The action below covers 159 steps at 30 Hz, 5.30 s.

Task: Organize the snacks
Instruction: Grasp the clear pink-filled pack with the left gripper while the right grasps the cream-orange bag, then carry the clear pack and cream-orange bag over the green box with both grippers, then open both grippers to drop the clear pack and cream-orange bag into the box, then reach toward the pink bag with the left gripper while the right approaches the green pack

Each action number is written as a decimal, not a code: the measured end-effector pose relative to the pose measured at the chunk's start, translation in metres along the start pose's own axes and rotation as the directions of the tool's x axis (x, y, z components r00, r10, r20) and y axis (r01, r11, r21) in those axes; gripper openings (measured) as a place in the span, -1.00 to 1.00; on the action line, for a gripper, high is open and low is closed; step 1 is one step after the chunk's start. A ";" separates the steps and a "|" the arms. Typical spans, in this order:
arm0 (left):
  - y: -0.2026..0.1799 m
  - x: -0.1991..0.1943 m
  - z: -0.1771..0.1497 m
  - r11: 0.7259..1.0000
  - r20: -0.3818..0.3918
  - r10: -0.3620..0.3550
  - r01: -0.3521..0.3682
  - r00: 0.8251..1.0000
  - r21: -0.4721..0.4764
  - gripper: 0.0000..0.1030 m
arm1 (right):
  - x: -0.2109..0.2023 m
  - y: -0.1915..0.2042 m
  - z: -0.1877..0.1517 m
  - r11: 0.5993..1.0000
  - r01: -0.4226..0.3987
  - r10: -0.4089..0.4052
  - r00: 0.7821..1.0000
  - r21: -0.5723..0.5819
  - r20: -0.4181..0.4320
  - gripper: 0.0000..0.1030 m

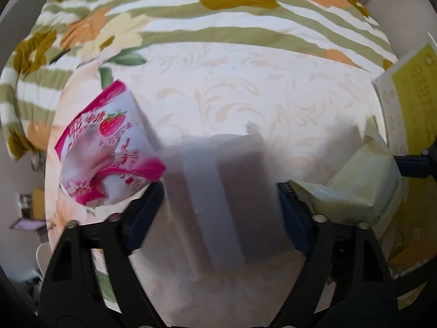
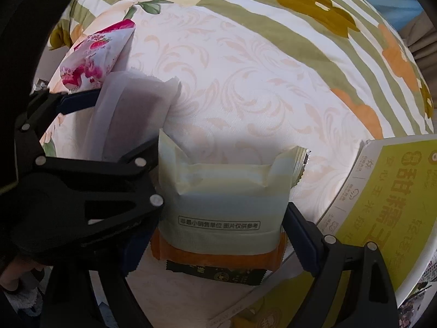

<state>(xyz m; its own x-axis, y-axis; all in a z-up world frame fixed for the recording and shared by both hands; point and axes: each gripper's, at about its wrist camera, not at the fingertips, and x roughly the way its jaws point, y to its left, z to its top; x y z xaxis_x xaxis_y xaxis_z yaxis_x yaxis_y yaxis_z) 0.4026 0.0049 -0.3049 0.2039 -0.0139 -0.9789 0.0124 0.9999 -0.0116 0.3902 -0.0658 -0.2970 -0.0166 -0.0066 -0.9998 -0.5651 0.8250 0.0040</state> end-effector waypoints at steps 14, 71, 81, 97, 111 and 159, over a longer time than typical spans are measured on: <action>0.037 -0.014 -0.028 0.988 -0.020 -0.152 0.152 0.988 -0.014 0.20 | -0.001 0.010 -0.013 0.998 0.047 -0.050 0.997 0.048 0.051 0.71; -0.188 -0.206 -0.096 0.860 0.194 -0.476 0.408 0.858 0.305 0.19 | -0.187 -0.091 -0.316 0.746 -0.146 -0.310 0.787 0.649 0.533 0.44; -0.199 -0.187 -0.105 0.906 0.234 -0.414 0.374 0.880 0.198 0.96 | -0.171 -0.110 -0.334 0.789 -0.171 -0.248 0.790 0.591 0.560 0.44; -0.141 -0.210 -0.143 0.965 0.321 -0.262 0.249 0.910 0.081 0.96 | -0.157 -0.089 -0.306 0.847 -0.139 -0.237 0.766 0.514 0.597 0.50; -0.128 -0.195 -0.168 0.970 0.289 -0.240 0.236 0.927 0.050 0.96 | -0.142 -0.085 -0.323 0.828 -0.129 -0.293 0.731 0.546 0.617 0.96; 0.156 -0.149 -0.058 0.964 0.219 -0.242 0.260 0.945 -0.056 0.96 | -0.123 0.090 -0.128 0.745 -0.120 -0.349 0.768 0.656 0.537 0.96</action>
<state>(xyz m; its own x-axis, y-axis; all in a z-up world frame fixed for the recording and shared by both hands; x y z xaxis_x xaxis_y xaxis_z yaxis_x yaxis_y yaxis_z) 0.3178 0.1637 -0.1722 0.4046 -0.2574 -0.8775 0.0098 0.9607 -0.2773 0.2356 -0.0629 -0.1715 0.6273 0.0106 -0.7787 0.1218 0.9863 0.1116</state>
